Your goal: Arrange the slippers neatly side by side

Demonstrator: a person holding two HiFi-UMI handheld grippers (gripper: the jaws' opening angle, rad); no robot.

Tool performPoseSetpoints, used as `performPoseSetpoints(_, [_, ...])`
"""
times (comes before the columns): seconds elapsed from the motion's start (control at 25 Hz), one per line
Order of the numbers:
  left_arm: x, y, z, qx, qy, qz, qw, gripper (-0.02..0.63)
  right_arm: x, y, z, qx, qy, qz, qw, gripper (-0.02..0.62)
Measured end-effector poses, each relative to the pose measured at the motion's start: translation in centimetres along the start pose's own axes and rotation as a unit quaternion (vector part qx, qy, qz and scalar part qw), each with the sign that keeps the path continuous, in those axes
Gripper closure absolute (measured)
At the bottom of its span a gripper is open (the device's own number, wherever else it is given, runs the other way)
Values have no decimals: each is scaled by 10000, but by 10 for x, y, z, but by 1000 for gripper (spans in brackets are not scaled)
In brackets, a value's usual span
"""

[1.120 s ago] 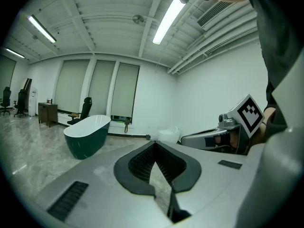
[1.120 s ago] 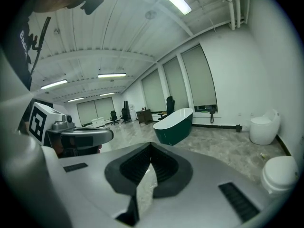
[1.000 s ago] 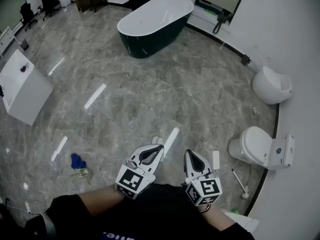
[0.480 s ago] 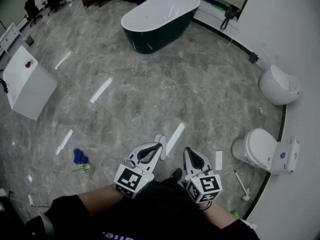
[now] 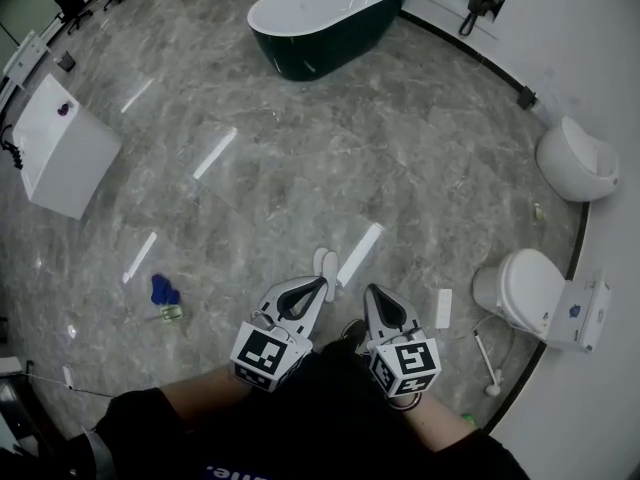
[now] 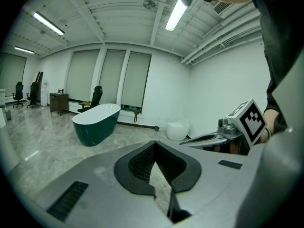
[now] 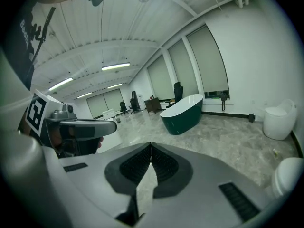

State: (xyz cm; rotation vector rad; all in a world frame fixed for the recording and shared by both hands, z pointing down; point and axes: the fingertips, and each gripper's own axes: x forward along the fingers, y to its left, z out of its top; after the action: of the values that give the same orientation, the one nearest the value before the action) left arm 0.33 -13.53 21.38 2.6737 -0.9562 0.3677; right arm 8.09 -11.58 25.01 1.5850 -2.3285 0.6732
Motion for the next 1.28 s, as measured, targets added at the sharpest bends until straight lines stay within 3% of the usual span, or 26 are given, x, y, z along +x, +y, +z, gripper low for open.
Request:
performPoseSetpoints(0.64, [35, 34, -84, -205, 316, 400, 9985, 604, 72, -17, -89, 120, 733, 336, 9967, 595])
performPoseSetpoints(1.0, [64, 69, -140, -377, 203, 635, 9971, 604, 131, -38, -164, 236, 1285, 360, 9908, 550])
performPoseSetpoints(1.28, [98, 87, -192, -362, 224, 495, 9979, 604, 186, -68, -237, 321, 1687, 284, 9847, 528])
